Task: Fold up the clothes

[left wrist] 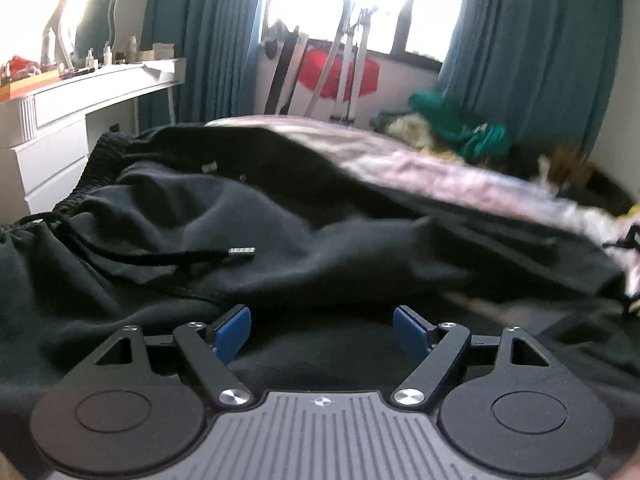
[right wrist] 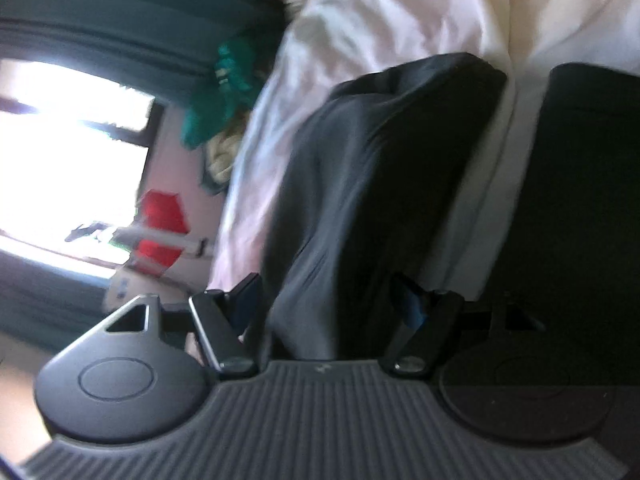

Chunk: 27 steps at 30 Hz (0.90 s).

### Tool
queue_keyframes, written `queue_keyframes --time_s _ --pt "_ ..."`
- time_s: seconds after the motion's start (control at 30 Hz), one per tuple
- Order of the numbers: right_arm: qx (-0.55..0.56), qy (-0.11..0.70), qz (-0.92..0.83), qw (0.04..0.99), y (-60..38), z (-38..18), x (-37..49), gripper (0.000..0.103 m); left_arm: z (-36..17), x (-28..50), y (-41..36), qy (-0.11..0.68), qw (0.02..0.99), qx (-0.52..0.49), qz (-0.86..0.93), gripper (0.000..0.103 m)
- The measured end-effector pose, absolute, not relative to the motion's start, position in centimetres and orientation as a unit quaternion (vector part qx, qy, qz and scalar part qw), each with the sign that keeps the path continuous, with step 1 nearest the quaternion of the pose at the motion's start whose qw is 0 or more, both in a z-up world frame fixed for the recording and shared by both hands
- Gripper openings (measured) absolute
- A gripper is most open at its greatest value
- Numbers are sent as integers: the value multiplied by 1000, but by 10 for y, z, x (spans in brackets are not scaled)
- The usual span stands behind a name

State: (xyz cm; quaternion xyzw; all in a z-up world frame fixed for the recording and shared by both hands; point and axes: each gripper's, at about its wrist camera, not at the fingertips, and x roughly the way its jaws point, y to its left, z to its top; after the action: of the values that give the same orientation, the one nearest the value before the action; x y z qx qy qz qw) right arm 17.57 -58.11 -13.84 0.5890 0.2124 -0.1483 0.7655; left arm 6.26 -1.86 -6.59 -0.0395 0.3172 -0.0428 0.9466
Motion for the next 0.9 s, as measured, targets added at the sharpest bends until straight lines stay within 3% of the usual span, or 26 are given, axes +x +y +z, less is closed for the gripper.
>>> queue_keyframes --time_s 0.17,0.23,0.27,0.3,0.33,0.4,0.6,0.9 --pt "556 197 -203 781 -598 -150 219 72 -82 85 -16 318 947 -32 -41 80" --pt "534 188 -220 794 -602 -143 232 64 -87 92 -12 323 945 -37 -42 81" --pt "523 187 -229 800 -602 -137 237 50 -89 94 -11 325 944 -38 -42 81" --pt "509 186 -238 806 -602 -130 241 26 -90 96 -10 327 943 -38 -43 81" --pt "492 186 -245 815 -601 -120 243 16 -91 97 -10 329 943 -39 -44 81" --pt "467 166 -242 834 -598 -100 242 8 -91 98 -8 332 941 -43 -47 81" --pt "403 58 -215 888 -589 -60 181 5 -83 86 4 326 941 -70 -61 81" --pt "480 174 -299 806 -626 -169 114 7 -77 76 20 323 941 -81 -53 81"
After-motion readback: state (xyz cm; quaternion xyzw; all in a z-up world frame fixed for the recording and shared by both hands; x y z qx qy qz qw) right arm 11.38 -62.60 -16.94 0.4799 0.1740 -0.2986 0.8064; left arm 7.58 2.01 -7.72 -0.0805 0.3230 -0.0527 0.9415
